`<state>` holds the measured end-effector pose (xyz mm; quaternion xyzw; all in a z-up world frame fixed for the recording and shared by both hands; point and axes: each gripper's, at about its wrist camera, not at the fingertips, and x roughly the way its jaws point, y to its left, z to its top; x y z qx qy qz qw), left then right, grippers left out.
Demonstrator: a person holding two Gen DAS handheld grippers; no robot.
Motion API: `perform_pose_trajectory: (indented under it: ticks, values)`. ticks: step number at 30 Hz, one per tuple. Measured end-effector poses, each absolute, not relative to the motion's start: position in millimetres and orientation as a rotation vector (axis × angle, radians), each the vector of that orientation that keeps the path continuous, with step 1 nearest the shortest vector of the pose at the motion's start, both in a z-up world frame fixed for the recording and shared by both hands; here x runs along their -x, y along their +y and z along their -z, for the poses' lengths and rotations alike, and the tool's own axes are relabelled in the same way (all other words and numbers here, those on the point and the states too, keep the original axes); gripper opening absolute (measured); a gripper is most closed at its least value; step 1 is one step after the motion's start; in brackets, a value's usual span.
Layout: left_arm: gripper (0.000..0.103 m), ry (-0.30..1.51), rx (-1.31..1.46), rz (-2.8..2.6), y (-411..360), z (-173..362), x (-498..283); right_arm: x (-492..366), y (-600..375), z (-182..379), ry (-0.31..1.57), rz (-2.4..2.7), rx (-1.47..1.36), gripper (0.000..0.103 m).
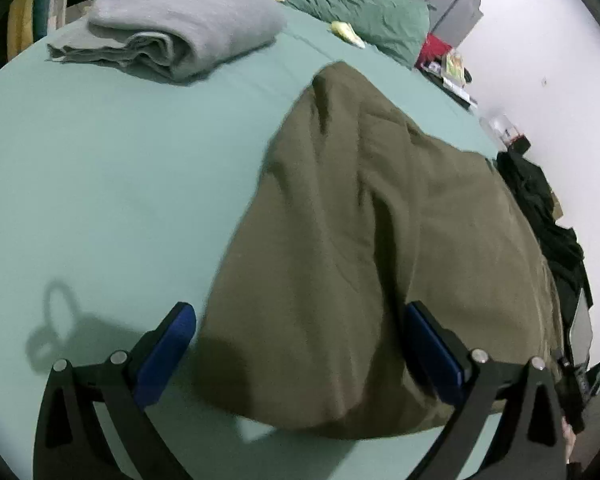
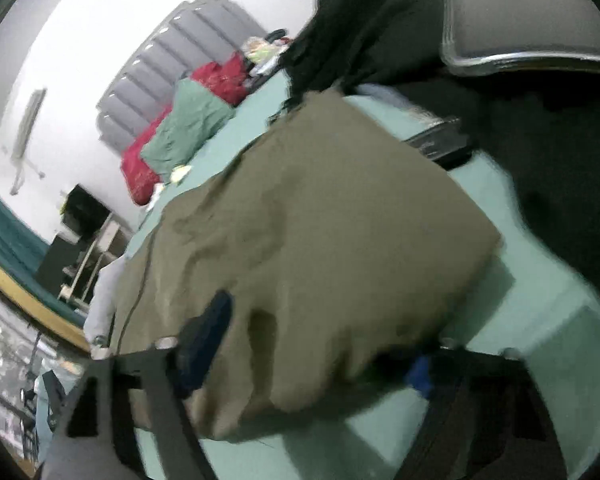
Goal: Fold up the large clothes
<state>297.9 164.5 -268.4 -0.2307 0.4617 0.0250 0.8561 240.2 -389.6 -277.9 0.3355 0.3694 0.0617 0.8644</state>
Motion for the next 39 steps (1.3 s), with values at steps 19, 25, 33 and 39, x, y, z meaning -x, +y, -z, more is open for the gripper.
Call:
perform_pose_trajectory:
  ticks: [19,25,33,39]
  values:
    - [0.013,1.007,0.311,0.115,107,202,-195,-170,-413,223,0.771,-0.180,-0.756,0.011]
    - [0.036,1.079,0.262,0.018,105,212,-169,-164,-429,251,0.857,-0.159,-0.790,0.023]
    - [0.091,0.819,0.247,-0.010,68,144,-196,-194,-420,260,0.818,-0.122,-0.670,0.086]
    - [0.091,0.906,0.308,0.167,-9,171,-275,-203,-430,270,0.770,-0.162,-0.789,0.096]
